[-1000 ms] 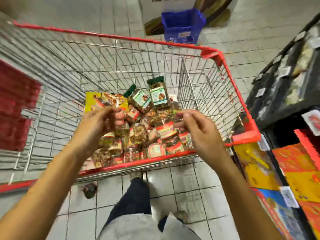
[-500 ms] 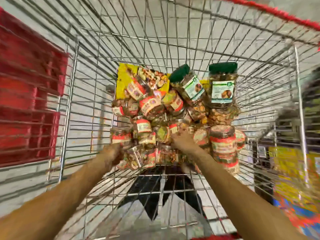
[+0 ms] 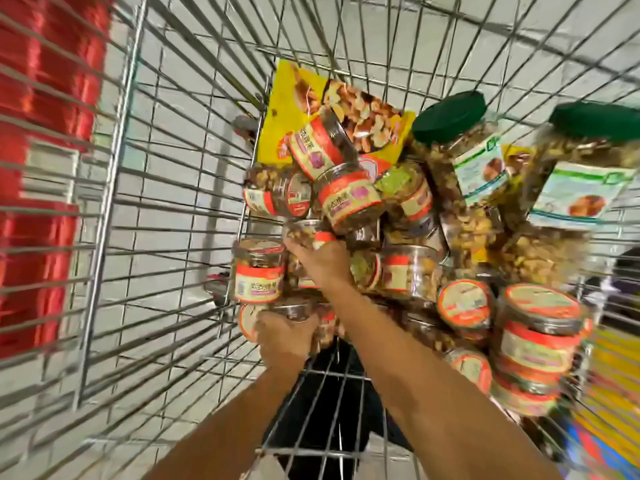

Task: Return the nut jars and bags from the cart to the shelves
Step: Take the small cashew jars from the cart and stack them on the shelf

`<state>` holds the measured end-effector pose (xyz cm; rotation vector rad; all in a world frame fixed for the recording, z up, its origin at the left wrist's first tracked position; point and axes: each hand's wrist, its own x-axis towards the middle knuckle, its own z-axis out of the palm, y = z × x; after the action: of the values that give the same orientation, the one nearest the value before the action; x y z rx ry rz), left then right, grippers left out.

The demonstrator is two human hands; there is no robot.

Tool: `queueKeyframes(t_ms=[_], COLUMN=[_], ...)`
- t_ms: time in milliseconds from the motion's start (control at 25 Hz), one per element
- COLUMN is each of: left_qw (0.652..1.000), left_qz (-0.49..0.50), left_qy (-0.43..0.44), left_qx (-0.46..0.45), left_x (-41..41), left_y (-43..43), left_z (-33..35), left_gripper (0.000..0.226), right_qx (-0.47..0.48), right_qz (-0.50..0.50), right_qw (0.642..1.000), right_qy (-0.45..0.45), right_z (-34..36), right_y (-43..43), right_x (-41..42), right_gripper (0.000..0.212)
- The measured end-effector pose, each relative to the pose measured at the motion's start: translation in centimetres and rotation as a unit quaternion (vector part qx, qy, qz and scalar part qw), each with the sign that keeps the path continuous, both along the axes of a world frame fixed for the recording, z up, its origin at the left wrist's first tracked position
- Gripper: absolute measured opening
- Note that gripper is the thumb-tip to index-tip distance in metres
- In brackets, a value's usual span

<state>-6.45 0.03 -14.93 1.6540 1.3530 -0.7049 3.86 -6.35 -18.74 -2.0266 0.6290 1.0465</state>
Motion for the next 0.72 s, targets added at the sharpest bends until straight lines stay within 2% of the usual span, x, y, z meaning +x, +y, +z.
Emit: queueKeyframes(t_ms=[40, 80, 120, 200, 280, 360, 440, 520, 600, 640, 720], left_qw=[0.999, 0.999, 0.999, 0.993, 0.975, 0.931, 0.903, 0.906, 0.897, 0.89, 0.851], left_qz=[-0.011, -0.031, -0.047, -0.065, -0.151, -0.288, -0.35, -0.32, -0.27, -0.249, -0.236], left_qy=[0.005, -0.001, 0.004, -0.008, -0.019, 0.004, 0.009, -0.061, -0.128, -0.151, -0.187], left_qx=[0.032, 0.022, -0.015, -0.097, -0.161, -0.224, -0.249, -0.272, -0.326, -0.353, -0.43], left_x=[-0.6, -1.1, -1.1, -0.1, 1.5, 3.2, 5.6, 8.5, 11.0, 11.8, 12.7], left_y=[-0.7, -1.2, -1.3, -0.2, 0.9, 1.3, 1.4, 0.0, -3.0, -4.9, -8.8], left_z=[0.0, 0.2, 0.9, 2.7, 4.8, 8.1, 11.4, 15.6, 19.9, 22.0, 25.7], left_gripper=[0.053, 0.058, 0.051, 0.024, 0.014, 0.028, 0.053, 0.051, 0.044, 0.038, 0.027], right_qx=[-0.011, -0.009, 0.0, 0.042, 0.084, 0.107, 0.13, 0.181, 0.221, 0.247, 0.317], right_qz=[-0.009, -0.004, 0.007, 0.024, 0.002, -0.04, -0.088, -0.156, -0.238, -0.286, -0.387], right_qw=[1.0, 1.0, 1.0, 0.998, 0.995, 0.993, 0.985, 0.96, 0.925, 0.899, 0.814], right_qy=[-0.01, -0.005, 0.007, 0.035, 0.049, 0.008, -0.069, -0.147, -0.196, -0.22, -0.295], right_z=[0.1, 0.4, 1.1, 4.1, 7.8, 13.1, 17.9, 22.7, 26.4, 27.9, 30.7], right_y=[0.0, -0.1, -0.5, -2.3, -5.5, -9.5, -13.2, -17.0, -20.5, -22.2, -25.1], right_x=[-0.1, -0.1, -0.2, -0.4, -0.1, 0.5, 0.9, 0.0, -2.1, -3.5, -6.4], right_gripper=[0.077, 0.077, 0.075, 0.066, 0.049, 0.034, 0.029, 0.029, 0.043, 0.046, 0.038])
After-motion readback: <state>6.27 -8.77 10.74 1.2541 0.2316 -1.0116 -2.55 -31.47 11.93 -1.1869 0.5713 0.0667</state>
